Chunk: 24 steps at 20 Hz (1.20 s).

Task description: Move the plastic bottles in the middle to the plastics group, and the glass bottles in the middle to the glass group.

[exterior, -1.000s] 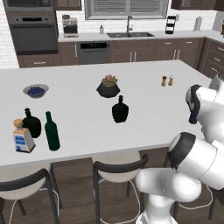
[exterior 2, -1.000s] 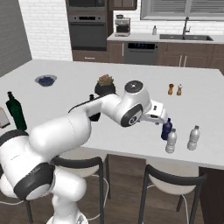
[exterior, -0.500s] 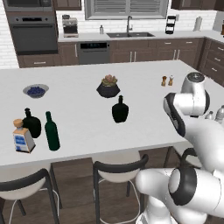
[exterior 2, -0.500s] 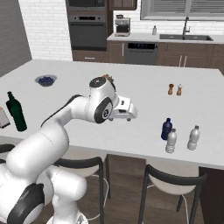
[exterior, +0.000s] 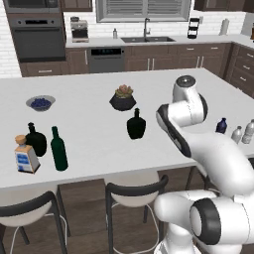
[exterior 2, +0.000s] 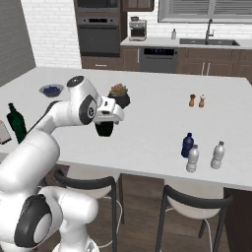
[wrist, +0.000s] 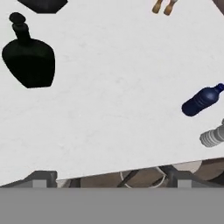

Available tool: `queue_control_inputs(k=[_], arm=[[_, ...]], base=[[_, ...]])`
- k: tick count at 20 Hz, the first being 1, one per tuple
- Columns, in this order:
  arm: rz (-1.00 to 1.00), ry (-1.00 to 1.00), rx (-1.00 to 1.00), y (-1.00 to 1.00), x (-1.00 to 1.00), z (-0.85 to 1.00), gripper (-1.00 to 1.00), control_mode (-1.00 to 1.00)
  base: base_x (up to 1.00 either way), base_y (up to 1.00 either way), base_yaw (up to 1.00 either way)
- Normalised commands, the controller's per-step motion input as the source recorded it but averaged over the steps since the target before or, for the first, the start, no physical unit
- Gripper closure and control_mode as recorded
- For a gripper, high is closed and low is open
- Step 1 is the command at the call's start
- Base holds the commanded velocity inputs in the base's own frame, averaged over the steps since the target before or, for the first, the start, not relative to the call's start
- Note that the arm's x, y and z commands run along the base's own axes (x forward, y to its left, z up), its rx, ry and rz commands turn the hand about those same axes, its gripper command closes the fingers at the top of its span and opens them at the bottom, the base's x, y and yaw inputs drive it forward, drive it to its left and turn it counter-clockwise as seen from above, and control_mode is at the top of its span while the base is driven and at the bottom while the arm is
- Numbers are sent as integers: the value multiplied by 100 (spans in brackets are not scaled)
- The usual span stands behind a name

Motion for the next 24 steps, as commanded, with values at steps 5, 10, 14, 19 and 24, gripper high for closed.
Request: queue_control_inputs(k=[5, 10, 14, 19, 24], arm=[[0, 6, 16, 79, 40, 31, -100, -100], [0, 9, 24, 50, 57, 7, -100, -100], [0, 8, 8, 19, 62, -4, -100, -100], [0, 16, 0, 0, 49, -28, -100, -100], [1, 16, 1, 15, 46, -44, -100, -100]], base=[[0, 0, 0], [0, 0, 0], [0, 0, 0], [0, 0, 0], [0, 0, 0]])
